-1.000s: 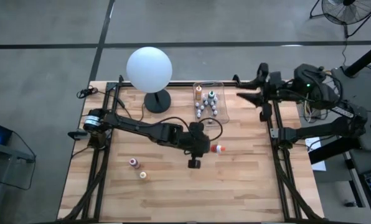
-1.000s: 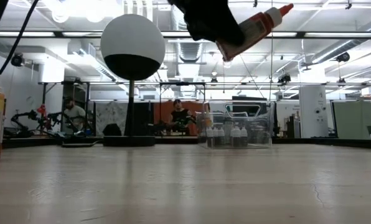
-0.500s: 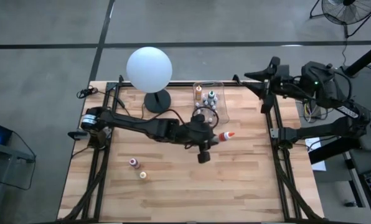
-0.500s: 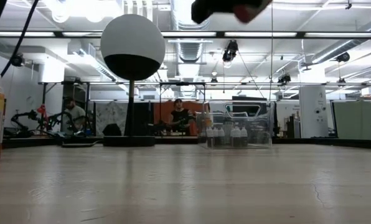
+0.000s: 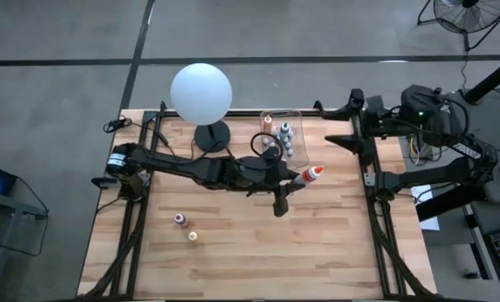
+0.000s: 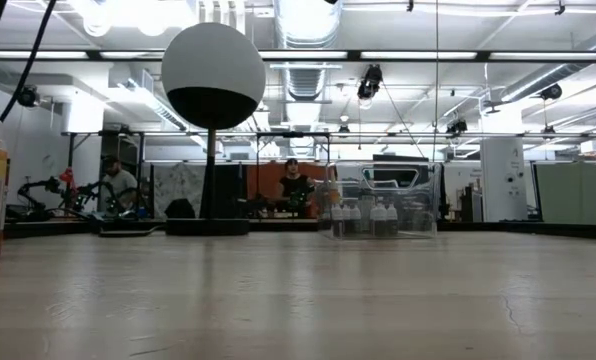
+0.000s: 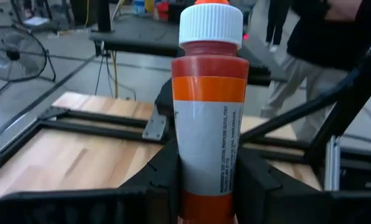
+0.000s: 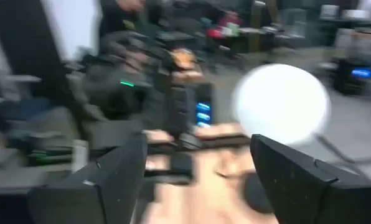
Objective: Pick & Place food coloring
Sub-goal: Put the large orange food coloring bottle into the transparent bin
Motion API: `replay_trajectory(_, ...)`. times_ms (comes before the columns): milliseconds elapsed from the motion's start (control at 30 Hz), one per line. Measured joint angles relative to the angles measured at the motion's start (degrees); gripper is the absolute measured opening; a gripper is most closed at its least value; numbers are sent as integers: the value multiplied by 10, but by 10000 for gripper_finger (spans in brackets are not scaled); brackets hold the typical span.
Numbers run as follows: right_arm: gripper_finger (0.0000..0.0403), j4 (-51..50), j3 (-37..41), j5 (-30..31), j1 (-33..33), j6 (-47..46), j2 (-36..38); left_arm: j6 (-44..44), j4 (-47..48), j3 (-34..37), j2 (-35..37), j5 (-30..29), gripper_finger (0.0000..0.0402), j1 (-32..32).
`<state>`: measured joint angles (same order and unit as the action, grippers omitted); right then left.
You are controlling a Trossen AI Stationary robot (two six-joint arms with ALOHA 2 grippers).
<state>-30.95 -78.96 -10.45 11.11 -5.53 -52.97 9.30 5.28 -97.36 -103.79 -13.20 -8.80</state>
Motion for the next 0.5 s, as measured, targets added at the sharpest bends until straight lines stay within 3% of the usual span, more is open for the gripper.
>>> replay_trajectory(233, 301, 4, 0, -106, -4, -47, 8, -13, -55, -2, 5, 0, 80, 0)
replay_trajectory(500, 301, 3, 4, -109, -46, -42, 2, -20, -53, -3, 9, 5, 80, -3)
